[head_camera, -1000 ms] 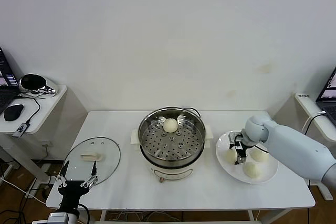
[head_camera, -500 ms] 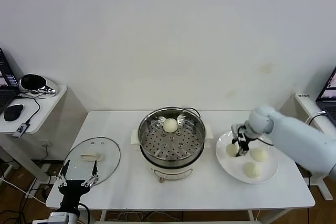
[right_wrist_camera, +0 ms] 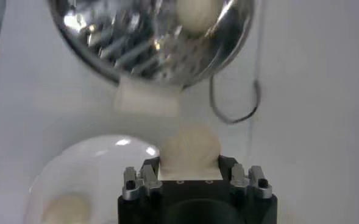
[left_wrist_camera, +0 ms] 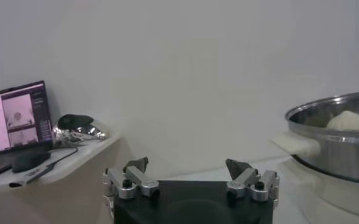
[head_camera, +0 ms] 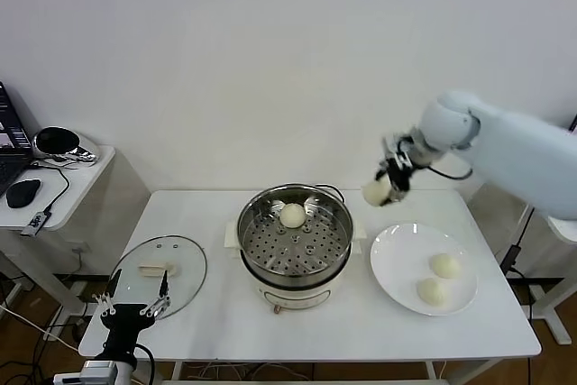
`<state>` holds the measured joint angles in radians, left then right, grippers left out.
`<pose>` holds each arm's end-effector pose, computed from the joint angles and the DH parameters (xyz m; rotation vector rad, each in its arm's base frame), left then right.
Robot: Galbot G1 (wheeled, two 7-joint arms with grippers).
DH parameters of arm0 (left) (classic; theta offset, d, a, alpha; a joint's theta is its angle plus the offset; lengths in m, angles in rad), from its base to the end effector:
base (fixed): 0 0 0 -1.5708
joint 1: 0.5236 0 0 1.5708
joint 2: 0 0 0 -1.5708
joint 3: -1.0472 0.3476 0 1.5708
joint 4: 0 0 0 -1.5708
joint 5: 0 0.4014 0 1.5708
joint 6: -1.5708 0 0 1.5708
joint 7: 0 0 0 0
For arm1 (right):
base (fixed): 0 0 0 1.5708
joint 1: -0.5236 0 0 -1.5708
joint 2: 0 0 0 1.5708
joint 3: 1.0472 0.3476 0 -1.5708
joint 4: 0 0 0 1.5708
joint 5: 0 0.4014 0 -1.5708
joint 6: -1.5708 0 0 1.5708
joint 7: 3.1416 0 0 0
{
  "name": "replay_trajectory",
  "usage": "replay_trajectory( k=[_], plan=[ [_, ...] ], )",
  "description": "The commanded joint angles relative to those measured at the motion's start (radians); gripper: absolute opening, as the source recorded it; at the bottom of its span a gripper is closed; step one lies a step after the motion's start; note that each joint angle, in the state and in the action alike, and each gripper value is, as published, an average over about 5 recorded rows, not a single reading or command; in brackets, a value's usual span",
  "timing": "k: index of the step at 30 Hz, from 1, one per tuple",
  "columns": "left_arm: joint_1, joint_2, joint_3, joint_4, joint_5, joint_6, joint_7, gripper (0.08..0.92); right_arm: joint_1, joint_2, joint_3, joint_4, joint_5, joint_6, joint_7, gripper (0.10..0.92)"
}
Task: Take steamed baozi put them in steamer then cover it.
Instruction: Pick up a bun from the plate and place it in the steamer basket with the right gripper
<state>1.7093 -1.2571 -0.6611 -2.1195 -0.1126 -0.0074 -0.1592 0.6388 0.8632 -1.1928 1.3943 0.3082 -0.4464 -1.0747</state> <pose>0.1956 0.0873 -0.3008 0.1485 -3.0493 -0.3507 0.5747 0.0254 0.0088 1.3204 -1.5220 1.4977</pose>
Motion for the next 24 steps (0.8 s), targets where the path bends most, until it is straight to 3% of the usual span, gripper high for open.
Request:
replay_trajectory(
  k=[1, 12, 24],
  plan=[
    [-0.003, 0.003, -0.002, 0.014, -0.004, -0.001, 0.000, 0.823, 0.150, 0.194, -0.119, 0.023, 0.233, -0.117, 0.073, 0.610],
    [-0.023, -0.007, -0.018, 0.041, -0.007, -0.005, 0.002, 0.823, -0.025, 0.442, -0.118, -0.097, 0.324, -0.245, 0.179, 0.611],
    [-0.028, -0.019, -0.014, 0.058, 0.000, -0.018, 0.002, 0.823, -0.147, 0.547, -0.113, -0.222, 0.288, -0.281, 0.236, 0.611]
  ],
)
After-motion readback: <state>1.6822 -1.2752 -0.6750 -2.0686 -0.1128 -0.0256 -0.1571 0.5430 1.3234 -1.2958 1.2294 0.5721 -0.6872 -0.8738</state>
